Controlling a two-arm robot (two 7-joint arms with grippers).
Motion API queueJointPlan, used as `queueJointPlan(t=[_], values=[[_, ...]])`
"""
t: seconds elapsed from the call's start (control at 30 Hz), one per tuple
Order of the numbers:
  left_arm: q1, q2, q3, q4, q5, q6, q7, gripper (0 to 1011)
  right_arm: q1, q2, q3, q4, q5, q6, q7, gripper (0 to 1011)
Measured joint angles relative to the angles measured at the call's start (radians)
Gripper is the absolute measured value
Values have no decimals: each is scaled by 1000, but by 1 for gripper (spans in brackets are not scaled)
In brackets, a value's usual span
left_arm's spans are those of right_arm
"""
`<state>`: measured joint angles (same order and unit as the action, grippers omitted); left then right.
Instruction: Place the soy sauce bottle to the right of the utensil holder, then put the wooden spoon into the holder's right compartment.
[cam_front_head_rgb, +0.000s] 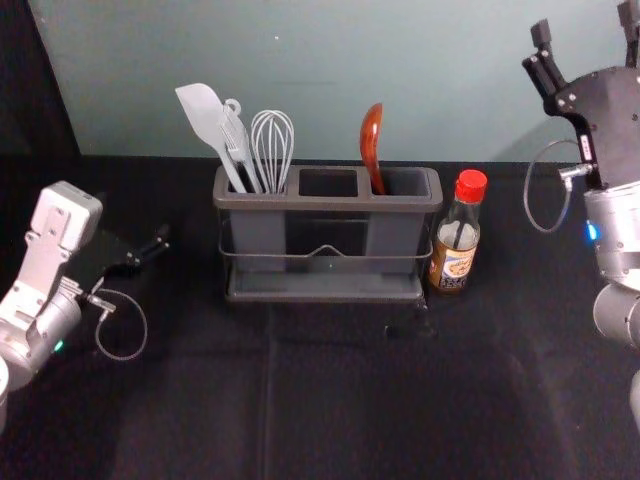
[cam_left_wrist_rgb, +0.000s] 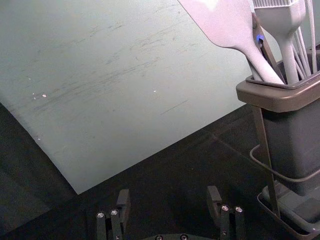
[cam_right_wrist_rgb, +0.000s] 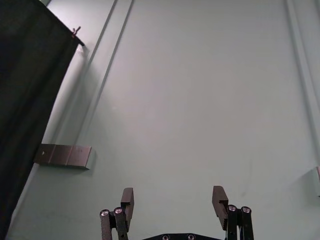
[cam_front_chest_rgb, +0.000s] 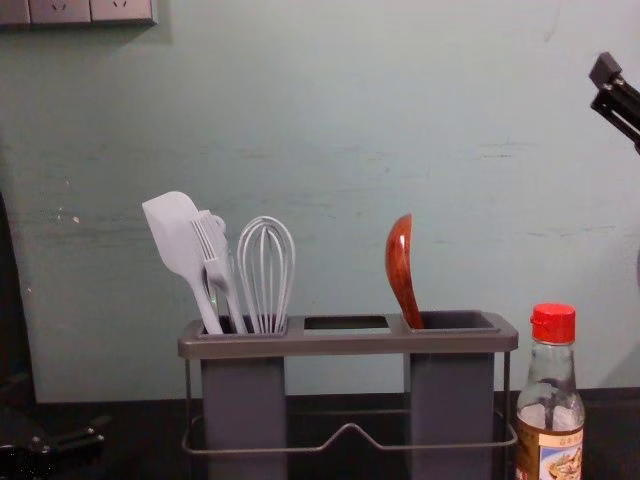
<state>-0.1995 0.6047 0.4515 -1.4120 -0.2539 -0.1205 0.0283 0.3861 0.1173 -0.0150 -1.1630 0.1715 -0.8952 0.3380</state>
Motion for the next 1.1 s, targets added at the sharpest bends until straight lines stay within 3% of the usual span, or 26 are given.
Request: queueJointPlan(t=[0.13, 0.37, 0.4, 0.53, 0.57, 0.7, 1.1], values=[[0, 0, 0, 0, 0, 0, 0, 1005, -5, -1, 16, 5, -4, -5, 2, 1003], [0, 0, 0, 0, 0, 0, 0, 1005, -39, -15, 59, -26, -96, 73, -50, 1003], [0, 0, 0, 0, 0, 0, 0, 1005, -51, -20, 72, -40, -130, 110, -75, 1002], [0, 0, 0, 0, 0, 0, 0, 1005, -87, -31, 92, -80, -192, 235, -130, 1003], [0, 0, 0, 0, 0, 0, 0, 1005, -87, -31, 92, -80, -192, 235, -130, 1002], [0, 0, 0, 0, 0, 0, 0, 1005, -115, -35, 96, -111, -226, 349, -173, 1002], [0, 0, 0, 0, 0, 0, 0, 1005, -173, -26, 73, -176, -214, 598, -193, 1002]])
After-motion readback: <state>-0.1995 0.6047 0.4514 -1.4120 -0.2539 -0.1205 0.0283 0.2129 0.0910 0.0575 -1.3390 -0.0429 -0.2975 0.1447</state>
